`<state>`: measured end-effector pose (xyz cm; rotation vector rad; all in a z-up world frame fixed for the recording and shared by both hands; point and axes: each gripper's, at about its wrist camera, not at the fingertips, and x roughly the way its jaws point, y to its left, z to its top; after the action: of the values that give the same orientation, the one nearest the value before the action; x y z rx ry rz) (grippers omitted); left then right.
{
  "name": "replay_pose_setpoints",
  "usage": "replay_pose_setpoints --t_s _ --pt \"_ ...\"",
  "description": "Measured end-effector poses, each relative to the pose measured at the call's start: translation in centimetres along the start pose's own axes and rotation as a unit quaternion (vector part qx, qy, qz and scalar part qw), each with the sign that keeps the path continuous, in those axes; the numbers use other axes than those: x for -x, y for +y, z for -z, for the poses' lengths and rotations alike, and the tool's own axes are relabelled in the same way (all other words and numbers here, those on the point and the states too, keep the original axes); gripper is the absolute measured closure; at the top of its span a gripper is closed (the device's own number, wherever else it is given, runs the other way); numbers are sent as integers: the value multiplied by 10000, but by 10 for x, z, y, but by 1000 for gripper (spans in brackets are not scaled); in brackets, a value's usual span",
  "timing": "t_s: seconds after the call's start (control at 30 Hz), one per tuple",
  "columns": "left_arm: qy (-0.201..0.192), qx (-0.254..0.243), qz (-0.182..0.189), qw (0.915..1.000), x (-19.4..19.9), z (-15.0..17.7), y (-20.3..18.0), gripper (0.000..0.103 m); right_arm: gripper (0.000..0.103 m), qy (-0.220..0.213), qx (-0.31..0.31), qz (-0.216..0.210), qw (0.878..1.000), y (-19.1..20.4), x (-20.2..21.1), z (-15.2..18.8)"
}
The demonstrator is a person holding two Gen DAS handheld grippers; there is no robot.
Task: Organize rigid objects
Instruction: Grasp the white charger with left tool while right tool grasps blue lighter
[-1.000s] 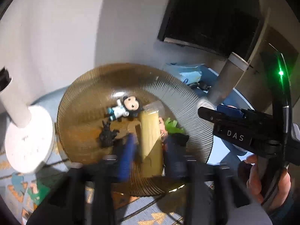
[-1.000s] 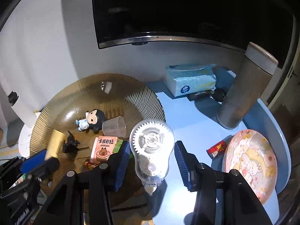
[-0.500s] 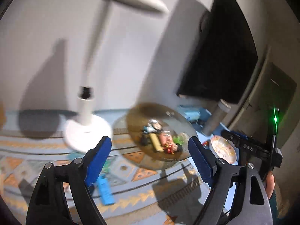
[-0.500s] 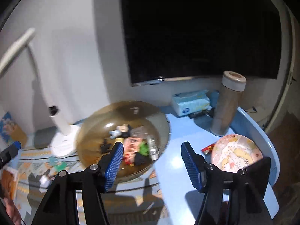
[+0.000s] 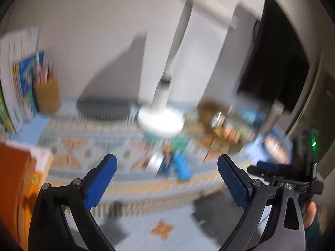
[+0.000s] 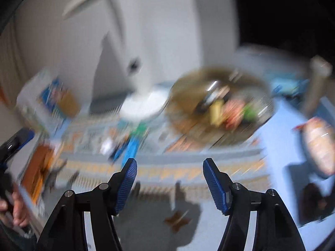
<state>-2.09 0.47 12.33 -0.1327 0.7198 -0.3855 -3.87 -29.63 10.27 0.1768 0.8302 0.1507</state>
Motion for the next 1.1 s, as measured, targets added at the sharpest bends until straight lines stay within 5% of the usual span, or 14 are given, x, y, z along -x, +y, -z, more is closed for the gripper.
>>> replay_pose_setpoints --t_s 0.1,0.3,0.5,0.7,0.83,0.97,1.1 --pt "520 -23 -219 9984 -33 38 18 7 39 235 198 44 9995 18 -35 29" --pt "943 80 -256 9952 -65 69 34 7 39 423 525 295 9973 35 -69 59" --pt "1160 189 175 9929 -71 61 37 8 39 621 503 281 9964 31 -77 54" --pt "1073 -257 398 9931 -89 13 23 15 39 1084 275 -346 9931 48 -92 22" --pt "1360 -452 478 9885 -128 1 20 39 50 913 467 -174 9946 72 -108 -1" --pt "1515 -347 650 9857 -153 1 26 48 53 890 496 -12 9948 84 -130 -9" --pt "1586 -457 559 9847 -164 3 27 70 59 924 507 172 9943 89 -146 -10"
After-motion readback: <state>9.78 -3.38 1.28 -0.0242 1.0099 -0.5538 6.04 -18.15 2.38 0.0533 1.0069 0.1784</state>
